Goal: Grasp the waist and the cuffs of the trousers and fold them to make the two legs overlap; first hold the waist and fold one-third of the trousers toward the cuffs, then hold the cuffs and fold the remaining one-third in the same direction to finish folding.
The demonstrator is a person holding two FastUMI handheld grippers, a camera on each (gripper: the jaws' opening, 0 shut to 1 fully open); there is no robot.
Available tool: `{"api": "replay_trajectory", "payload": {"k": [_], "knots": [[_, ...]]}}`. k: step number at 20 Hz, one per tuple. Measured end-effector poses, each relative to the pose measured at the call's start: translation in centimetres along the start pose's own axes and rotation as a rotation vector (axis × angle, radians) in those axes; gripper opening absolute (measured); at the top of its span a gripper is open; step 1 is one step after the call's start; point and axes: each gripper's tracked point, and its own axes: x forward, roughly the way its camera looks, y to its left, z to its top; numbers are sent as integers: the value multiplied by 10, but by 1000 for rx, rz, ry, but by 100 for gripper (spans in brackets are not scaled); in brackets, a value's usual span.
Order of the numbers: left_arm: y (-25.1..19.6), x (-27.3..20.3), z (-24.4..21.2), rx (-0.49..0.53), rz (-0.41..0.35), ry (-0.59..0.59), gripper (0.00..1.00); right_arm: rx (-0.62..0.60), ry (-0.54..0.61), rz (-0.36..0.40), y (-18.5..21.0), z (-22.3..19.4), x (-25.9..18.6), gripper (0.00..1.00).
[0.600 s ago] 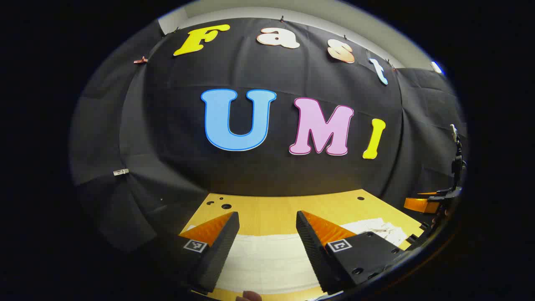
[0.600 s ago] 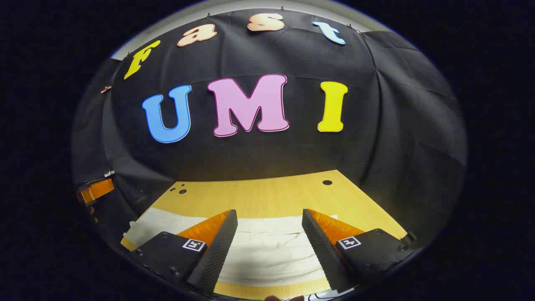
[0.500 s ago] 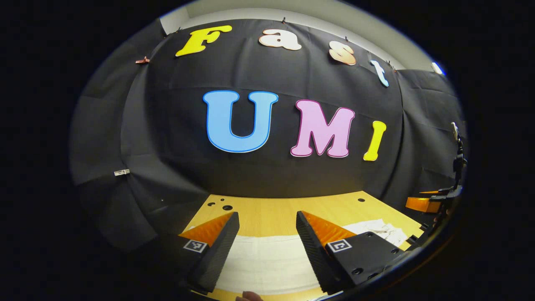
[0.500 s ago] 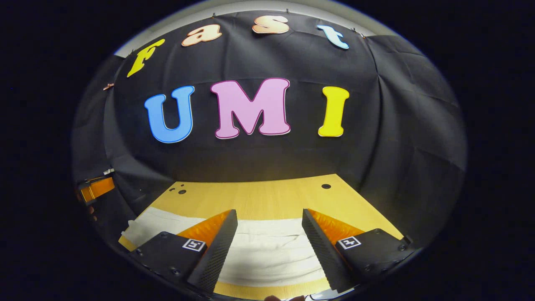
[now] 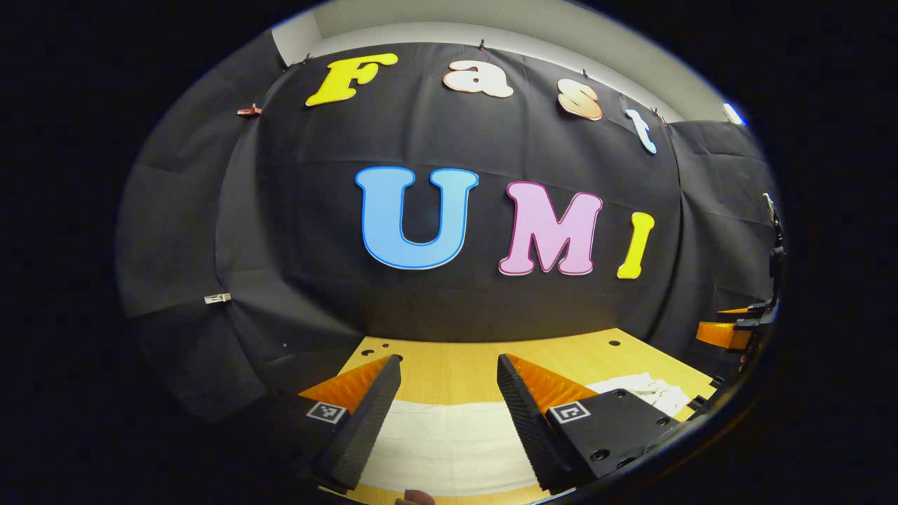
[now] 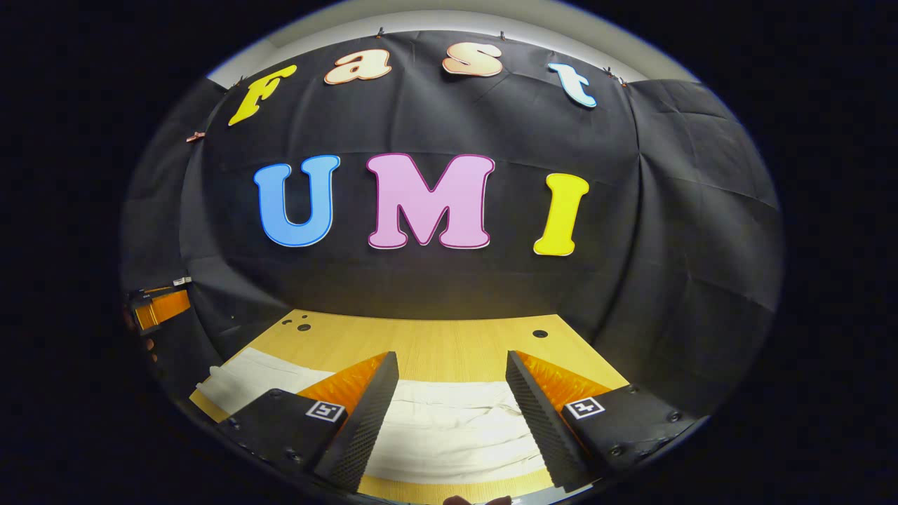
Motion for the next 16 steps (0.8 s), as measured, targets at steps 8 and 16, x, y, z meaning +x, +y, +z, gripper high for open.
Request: {"api": "replay_trajectory", "payload": {"k": [8, 16], "knots": [[1, 9, -3, 30, -2, -1, 94, -38, -4, -7, -4, 3, 1, 98], [41, -13, -54, 329, -37, 136, 94, -118, 48, -39, -18, -23, -6, 98]]}}
